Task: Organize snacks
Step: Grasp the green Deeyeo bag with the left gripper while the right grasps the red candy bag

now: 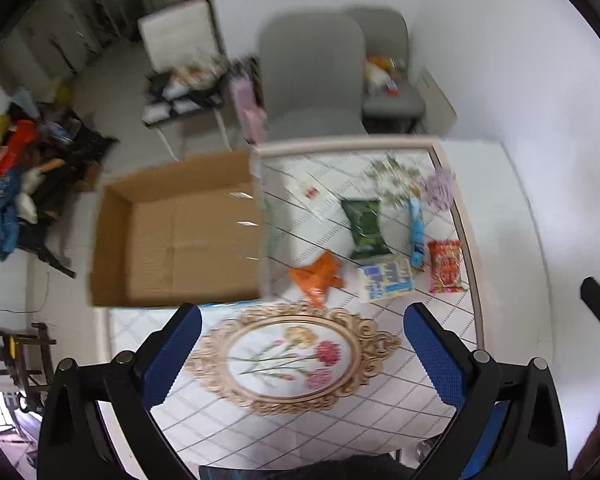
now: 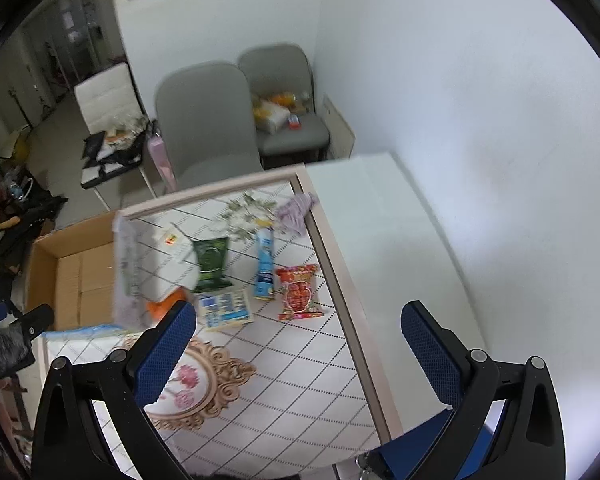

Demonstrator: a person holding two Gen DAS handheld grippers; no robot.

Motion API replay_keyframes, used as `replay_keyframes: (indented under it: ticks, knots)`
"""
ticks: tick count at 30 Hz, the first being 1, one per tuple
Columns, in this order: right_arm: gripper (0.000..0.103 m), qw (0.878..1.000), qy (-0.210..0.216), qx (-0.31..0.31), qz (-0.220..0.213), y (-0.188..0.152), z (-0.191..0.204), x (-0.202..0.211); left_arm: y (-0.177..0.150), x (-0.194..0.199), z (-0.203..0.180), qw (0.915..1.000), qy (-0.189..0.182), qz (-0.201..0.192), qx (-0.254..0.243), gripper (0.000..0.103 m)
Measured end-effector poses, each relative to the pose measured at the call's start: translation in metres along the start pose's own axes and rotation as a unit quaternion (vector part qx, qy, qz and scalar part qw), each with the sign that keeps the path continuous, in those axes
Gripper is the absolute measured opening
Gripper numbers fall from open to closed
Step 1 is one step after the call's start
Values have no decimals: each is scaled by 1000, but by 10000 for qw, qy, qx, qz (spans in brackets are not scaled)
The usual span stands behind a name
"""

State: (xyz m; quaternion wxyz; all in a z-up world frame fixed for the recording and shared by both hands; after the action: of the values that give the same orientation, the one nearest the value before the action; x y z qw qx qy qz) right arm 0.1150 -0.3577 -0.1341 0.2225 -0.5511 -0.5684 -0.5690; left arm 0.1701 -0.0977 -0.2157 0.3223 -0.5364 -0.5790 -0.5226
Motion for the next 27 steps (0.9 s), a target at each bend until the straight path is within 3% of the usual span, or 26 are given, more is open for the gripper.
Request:
replay_keyframes:
  ticks: [4,10,13,21,22,23,25,27]
  knots:
    - [103,9978,57,-80,655,7,7,-96,18,-79,-15,9965,-319,748,177,102]
    - [103,9829,297,-117,1813,-3,39,-245,40,-182,-31,9873,-387,1486,397,101]
    - [102,9744,328,-32,2223,-15,57,-294,49,-228,-34,9803,-411,1866,510,93]
    - [101,9608,303,-130,2754,-45,71,-352,64,-297,-29,9704,-134,2359,500,92]
    - [99,9590,335,-158,2809,-49,73,-357,64,-303,-29,9691,-89,2420,475,88]
    - [99,9583,349,-178,2831,-51,74,-360,63,-309,-30,9677,-62,2481,441,78]
    - [98,9565,381,-176,2887,-56,76,-367,61,-319,-29,9642,0,2620,404,73]
    - [95,9547,462,-178,2935,-62,82,-373,57,-328,-30,9603,-33,2762,392,57]
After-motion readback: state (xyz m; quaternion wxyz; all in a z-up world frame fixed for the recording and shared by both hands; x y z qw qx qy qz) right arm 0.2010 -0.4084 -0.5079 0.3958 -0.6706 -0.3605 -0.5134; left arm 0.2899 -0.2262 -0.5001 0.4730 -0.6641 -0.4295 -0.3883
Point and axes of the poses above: each gripper's, at about its wrist camera, not at the fingertips, and x roughly against the way its jaws point, z to its left, y to its top, the point moved 9 cm from there along -x, roughly the way its jaws point, and after that the axes turned 12 degrees about -y, right-handed, at the moved point
